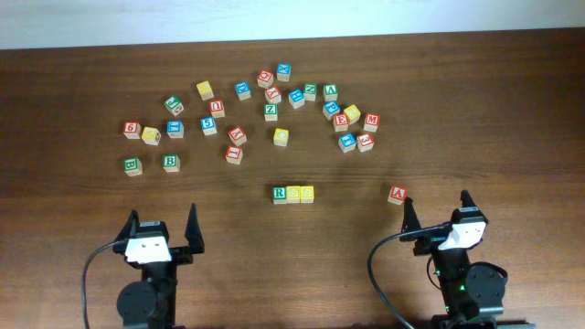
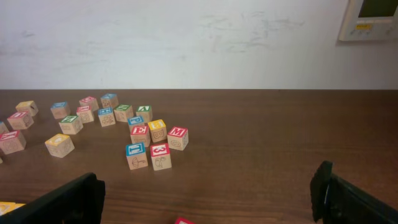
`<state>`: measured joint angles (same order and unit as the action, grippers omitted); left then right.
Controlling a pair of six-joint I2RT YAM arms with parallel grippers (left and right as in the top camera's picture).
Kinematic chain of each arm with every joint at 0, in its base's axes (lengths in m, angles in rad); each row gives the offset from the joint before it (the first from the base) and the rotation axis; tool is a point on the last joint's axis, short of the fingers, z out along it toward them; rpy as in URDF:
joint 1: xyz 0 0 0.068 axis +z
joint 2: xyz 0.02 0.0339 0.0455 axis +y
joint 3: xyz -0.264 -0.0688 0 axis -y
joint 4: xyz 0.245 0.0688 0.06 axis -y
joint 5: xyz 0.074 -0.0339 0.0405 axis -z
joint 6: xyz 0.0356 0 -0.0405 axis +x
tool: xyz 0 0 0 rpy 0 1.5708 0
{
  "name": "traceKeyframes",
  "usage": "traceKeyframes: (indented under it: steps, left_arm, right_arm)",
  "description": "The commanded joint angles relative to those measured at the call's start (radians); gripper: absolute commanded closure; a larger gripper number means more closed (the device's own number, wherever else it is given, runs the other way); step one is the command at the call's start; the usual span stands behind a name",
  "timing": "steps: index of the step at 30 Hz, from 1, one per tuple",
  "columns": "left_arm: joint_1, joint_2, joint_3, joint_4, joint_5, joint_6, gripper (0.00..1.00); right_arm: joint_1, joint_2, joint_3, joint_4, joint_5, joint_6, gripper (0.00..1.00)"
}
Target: Spell out RSS
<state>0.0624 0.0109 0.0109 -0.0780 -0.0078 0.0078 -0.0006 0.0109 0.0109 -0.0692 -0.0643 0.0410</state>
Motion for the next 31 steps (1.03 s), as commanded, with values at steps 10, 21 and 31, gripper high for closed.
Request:
traceKeyframes:
  steps: [10, 21, 31]
  left_arm:
    - [0.006, -0.006, -0.003, -0.006, -0.003, 0.016, 0.01]
    - [0.006, -0.006, -0.003, -0.006, -0.003, 0.016, 0.01]
    - [0.006, -0.006, -0.003, -0.006, -0.003, 0.016, 0.01]
  right_arm:
    - [-0.007, -0.008, -0.005, -0.010, 0.043, -0.008, 0.02]
    - [-0.007, -0.008, -0.005, -0.010, 0.043, -0.008, 0.02]
    - [-0.007, -0.008, -0.005, -0.010, 0.043, -0.008, 0.02]
